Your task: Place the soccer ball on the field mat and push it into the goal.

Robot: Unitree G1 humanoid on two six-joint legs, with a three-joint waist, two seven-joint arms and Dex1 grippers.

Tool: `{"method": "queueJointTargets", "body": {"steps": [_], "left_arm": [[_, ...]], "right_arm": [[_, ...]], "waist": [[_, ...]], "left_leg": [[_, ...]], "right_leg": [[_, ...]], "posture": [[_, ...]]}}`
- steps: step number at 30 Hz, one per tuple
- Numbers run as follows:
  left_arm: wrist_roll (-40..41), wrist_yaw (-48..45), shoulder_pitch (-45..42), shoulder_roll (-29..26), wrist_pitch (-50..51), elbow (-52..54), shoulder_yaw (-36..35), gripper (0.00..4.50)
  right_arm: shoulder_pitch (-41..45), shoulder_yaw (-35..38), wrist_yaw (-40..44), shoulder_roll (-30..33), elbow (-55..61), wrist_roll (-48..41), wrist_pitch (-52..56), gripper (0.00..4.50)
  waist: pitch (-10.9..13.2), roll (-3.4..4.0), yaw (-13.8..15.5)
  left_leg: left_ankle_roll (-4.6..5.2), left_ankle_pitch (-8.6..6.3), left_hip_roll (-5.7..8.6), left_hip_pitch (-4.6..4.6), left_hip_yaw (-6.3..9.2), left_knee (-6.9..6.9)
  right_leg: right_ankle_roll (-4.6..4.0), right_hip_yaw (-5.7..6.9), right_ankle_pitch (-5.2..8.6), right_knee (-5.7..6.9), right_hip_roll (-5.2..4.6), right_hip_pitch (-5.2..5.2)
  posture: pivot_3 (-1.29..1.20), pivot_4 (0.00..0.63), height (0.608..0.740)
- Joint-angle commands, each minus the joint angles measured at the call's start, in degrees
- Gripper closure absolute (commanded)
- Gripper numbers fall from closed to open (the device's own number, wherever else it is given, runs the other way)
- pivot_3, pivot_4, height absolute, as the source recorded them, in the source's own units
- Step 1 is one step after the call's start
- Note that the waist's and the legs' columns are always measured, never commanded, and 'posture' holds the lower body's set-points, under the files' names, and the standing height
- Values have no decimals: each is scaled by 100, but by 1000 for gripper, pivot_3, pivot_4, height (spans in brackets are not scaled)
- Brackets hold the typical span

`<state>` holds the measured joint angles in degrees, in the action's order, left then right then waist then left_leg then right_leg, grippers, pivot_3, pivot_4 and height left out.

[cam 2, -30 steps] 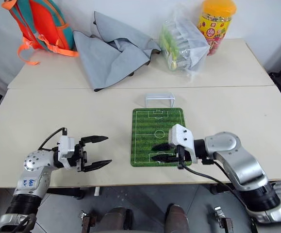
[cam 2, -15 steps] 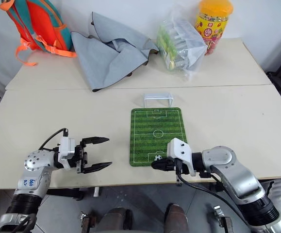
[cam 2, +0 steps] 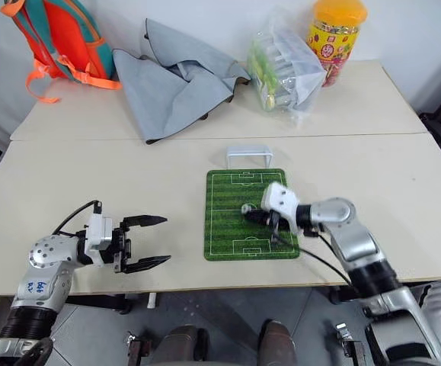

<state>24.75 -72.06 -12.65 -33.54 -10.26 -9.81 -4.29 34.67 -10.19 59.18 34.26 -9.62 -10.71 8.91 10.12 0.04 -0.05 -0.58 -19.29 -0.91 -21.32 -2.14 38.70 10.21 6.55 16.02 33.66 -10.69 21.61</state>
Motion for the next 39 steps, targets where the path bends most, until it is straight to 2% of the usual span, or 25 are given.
{"method": "queueJointTargets", "body": {"steps": [1, 6, 10, 15, 18, 21, 26, 32, 33, 39], "left_arm": [[-25, 60, -175, 56, -133, -82, -47, 0], [-96, 209, -347, 152, -177, -280, -48, 0], [-49, 384, -457, 215, -144, -421, -139, 0], [-120, 869, -641, 329, -59, -703, -257, 0], [-439, 1414, -676, 343, -116, -885, -316, 0], [-381, 1369, -655, 290, -28, -988, -342, 0], [-160, 821, -496, -12, -131, -1250, -577, 0], [-11, 589, -642, -216, -39, -1684, -859, 0], [11, 575, -620, -230, 5, -1653, -887, 0], [155, 268, -459, -507, 303, -1669, -1091, 0]], "right_arm": [[45, 463, -225, 67, 137, -117, -4, 4472], [-416, 938, -279, 121, 794, -561, 554, 4472], [-852, 1278, -122, 393, 1004, -786, 660, 4472], [-1304, 1737, 319, 952, 292, -803, 126, 4472], [-1435, 1986, 731, 1327, -343, -877, -71, 4472], [-1546, 2069, 1440, 1639, -609, -1168, 95, 3942], [-1176, 2297, 2135, 1759, -1854, -1204, -817, 2306], [-625, 2269, 2366, 1792, -2990, -1014, -1282, 201], [-609, 2279, 2434, 1800, -3084, -1010, -1355, 63], [-724, 2342, 2678, 1780, -3295, -1033, -1648, 63]], "waist": [[-1, -1, 5], [-1, -2, -6], [-1, -2, -10], [0, -4, 17], [1, -5, 3], [2, -6, 1], [2, -7, -63], [3, -7, -70], [3, -7, -53], [3, -7, -29]], "left_leg": [[0, 0, 0, 0, 1, -1], [-2, -3, 0, 0, -1, -15], [-2, -3, 0, 1, -4, -12], [-1, -4, 0, 1, -5, -5], [0, -4, 0, 1, -6, -3], [-1, -4, 0, 2, -7, -7], [-1, -4, -2, 7, -17, -2], [-1, -4, -5, 8, -16, 7], [-1, -4, -5, 8, -15, 6], [-2, -4, -5, 7, -16, 0]], "right_leg": [[0, 2, 0, 0, 0, 0], [0, 11, 0, -7, 0, -1], [0, 10, 0, -8, 0, 0], [0, 9, 0, -8, 0, -4], [0, 9, 0, -7, 0, -4], [0, 10, 0, -7, 0, -4], [0, 8, 0, -7, 0, -5], [0, 6, -1, -2, 0, -6], [-1, 7, -1, -2, 0, -6], [-1, 9, -1, -4, 0, -5]], "posture": [[0, 150, 740], [0, 150, 740], [0, 150, 740], [0, 150, 740], [0, 150, 740], [0, 150, 740], [0, 150, 740], [0, 150, 740], [0, 150, 740], [0, 150, 740]]}}
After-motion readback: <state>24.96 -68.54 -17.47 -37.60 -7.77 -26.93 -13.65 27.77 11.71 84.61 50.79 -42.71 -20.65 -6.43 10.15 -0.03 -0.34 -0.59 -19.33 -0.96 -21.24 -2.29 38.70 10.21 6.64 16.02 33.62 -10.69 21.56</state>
